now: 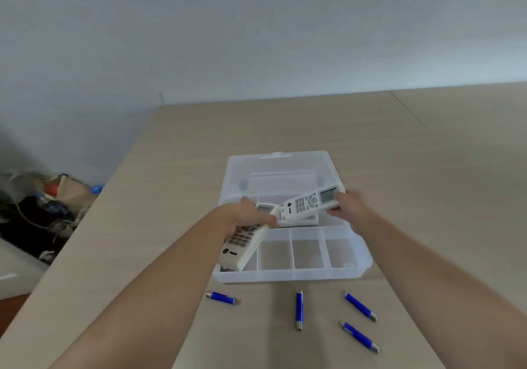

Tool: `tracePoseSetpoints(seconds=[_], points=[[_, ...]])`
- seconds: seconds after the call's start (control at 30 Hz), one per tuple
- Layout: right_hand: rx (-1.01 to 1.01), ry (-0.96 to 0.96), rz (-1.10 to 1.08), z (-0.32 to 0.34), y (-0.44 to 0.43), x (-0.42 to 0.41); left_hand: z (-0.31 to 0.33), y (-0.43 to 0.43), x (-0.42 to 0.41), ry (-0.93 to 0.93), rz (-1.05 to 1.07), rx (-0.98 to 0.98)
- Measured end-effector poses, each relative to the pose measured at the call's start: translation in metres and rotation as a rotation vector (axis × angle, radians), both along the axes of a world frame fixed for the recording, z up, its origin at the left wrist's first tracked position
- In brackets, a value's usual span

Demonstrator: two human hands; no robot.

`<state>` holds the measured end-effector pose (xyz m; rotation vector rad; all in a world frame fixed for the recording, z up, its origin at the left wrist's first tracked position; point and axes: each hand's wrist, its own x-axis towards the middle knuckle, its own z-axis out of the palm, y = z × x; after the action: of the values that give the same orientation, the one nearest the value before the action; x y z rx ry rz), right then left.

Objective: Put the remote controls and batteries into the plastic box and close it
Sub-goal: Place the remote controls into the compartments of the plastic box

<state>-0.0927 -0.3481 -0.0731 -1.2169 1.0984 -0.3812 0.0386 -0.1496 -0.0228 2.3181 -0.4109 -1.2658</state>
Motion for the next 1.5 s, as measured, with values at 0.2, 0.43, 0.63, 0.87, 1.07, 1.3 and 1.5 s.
tracePoseSetpoints(seconds=[0.2,0.43,0.63,0.87,1.07,1.3,1.5], points=[[0.149,-0.012,-0.029,-0.028,0.006,0.029,-0.003,-0.032,0.043,-0.199,-0.092,-0.101],[-0.019,0.248,0.017,-0.044,0.01,0.049,-0.004,-0.052,0.061,-0.29,-0.194,-0.182],[-0.523,0.668,0.438,-0.046,0.007,0.046,-0.003,-0.063,0.046,-0.418,-0.304,-0.258],[-0.801,0.588,0.243,-0.018,-0.014,0.021,-0.014,-0.089,0.009,-0.56,-0.566,-0.28],[-0.596,0.575,0.211,-0.035,-0.04,-0.027,-0.06,-0.117,-0.02,-0.683,-0.85,-0.137],[-0.58,0.554,0.245,-0.045,-0.041,-0.018,-0.08,-0.106,-0.008,-0.821,-0.804,-0.151],[-0.611,0.546,0.231,-0.044,-0.039,-0.017,-0.081,-0.101,-0.007,-0.974,-0.822,-0.148]])
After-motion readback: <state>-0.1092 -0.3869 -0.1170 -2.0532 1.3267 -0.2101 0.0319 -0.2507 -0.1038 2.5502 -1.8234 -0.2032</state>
